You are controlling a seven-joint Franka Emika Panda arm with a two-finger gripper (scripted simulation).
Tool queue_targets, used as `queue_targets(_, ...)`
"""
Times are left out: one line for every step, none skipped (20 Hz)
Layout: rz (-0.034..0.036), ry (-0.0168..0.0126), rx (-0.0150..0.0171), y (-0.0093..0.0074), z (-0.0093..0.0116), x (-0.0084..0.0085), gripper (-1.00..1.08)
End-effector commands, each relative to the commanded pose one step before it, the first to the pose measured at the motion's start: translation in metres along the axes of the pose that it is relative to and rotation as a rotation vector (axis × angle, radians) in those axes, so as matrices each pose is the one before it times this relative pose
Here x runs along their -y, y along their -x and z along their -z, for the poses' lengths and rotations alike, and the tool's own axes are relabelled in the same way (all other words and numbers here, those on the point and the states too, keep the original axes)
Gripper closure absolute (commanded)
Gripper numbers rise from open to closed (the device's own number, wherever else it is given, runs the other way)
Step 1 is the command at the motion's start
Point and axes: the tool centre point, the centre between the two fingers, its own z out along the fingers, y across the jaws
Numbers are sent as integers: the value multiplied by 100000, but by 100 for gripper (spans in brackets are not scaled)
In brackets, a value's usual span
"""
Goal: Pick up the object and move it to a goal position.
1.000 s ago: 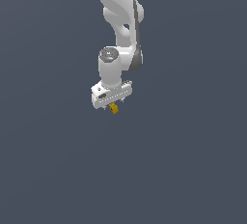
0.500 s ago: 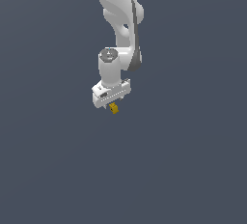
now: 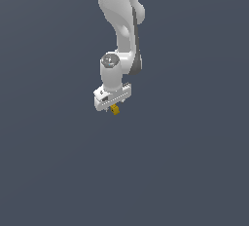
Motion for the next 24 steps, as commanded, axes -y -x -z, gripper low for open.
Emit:
queue_targets(91, -49, 43, 68, -1210, 47, -92)
queue_targets(69, 0, -7, -4, -410, 18, -92)
queue_targets(0, 0, 0, 11, -353, -11, -92)
queue_targets(0, 0, 0, 5, -295, -12, -92)
queue_targets(68, 9, -2, -20, -235, 15, -92)
queue_targets(0, 0, 0, -1, -183, -12, -92)
queue_targets(0, 0, 0, -2, -130, -9, -92)
queue_targets(0, 0, 0, -2, -77, -6, -92)
queue_targets(0, 0, 0, -1, -26, -2, -92)
queue_targets(0, 0, 0, 0, 0, 0, 108)
queue_targets(0, 0, 0, 0, 0, 0, 108)
queue_targets(0, 0, 0, 0, 0, 0, 108)
queue_targets(0, 0, 0, 0, 0, 0, 108)
queue_targets(0, 0, 0, 0, 0, 0, 108)
queue_targets(0, 0, 0, 0, 0, 0, 108)
queue_targets(0, 0, 0, 0, 0, 0, 108)
queue_targets(0, 0, 0, 0, 0, 0, 108)
queue_targets(0, 0, 0, 0, 0, 0, 108)
queue_targets(0, 0, 0, 0, 0, 0, 108)
queue_targets(0, 0, 0, 5, 21, -5, 108)
queue_targets(0, 0, 0, -18, 18, -5, 108)
queue_targets(0, 0, 0, -54, 55, -15, 108)
queue_targets(0, 0, 0, -89, 92, -26, 108)
queue_targets(0, 0, 0, -125, 129, -36, 108)
